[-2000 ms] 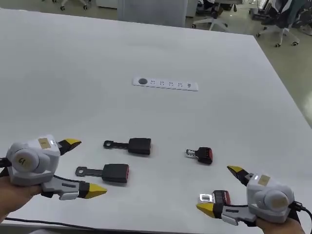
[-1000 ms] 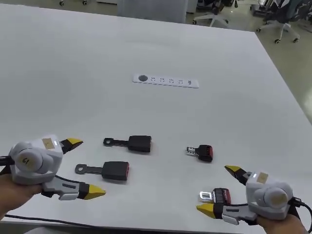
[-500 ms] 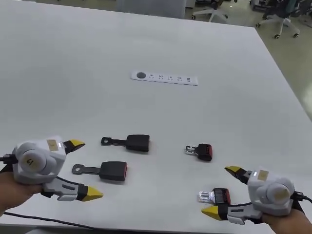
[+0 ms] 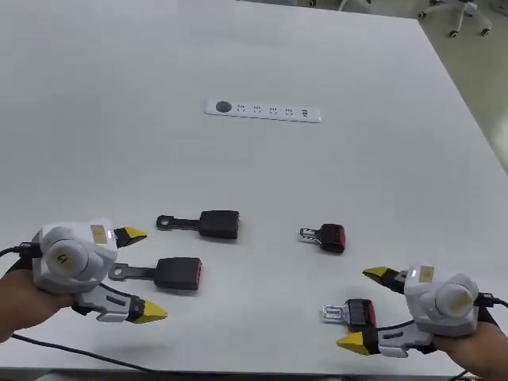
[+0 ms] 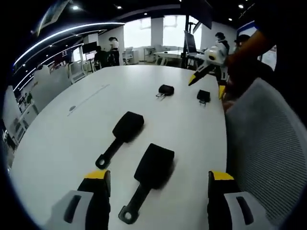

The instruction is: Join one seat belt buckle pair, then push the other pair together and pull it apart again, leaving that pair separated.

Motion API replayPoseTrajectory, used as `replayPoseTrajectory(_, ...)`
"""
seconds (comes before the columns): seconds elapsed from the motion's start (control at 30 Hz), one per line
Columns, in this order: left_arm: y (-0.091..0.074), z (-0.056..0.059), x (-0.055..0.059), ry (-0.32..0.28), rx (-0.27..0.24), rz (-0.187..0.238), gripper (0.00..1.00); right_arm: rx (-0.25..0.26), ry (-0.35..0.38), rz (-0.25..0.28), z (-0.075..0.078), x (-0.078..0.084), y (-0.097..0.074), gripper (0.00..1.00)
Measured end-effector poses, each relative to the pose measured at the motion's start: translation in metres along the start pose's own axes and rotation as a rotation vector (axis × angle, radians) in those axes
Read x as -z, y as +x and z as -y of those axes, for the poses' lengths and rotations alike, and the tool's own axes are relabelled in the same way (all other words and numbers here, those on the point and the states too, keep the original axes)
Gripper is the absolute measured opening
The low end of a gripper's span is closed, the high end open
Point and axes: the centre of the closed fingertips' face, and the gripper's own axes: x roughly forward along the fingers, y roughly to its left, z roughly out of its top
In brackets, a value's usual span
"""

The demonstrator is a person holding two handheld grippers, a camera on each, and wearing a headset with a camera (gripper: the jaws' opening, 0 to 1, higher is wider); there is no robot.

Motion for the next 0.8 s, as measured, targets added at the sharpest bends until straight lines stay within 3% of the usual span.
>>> replayPoseTrajectory(0.23, 0.021, -0.004, 0.002, 0.038, 0.05, -0.04, 0.82, -0.046, 0.007, -0.038, 0.004, 0.013, 0.004, 0.82)
replayPoseTrajectory(0.3, 0.026, -0.006, 0.004, 0.082, 0.059, -0.06, 0.8, -0.058, -0.001, -0.042, 0.004, 0.015, 0.004, 0.8)
replayPoseTrajectory(0.47, 0.038, -0.009, 0.007, 0.099, 0.09, -0.085, 0.76, -0.085, -0.005, -0.073, 0.008, 0.022, 0.008, 0.75)
replayPoseTrajectory(0.67, 0.049, -0.01, 0.018, 0.131, 0.136, -0.125, 0.68, -0.131, -0.05, -0.128, 0.007, 0.033, 0.009, 0.67)
replayPoseTrajectory(0.8, 0.053, -0.011, 0.029, 0.164, 0.156, -0.156, 0.63, -0.136, -0.061, -0.117, 0.009, 0.031, 0.009, 0.64)
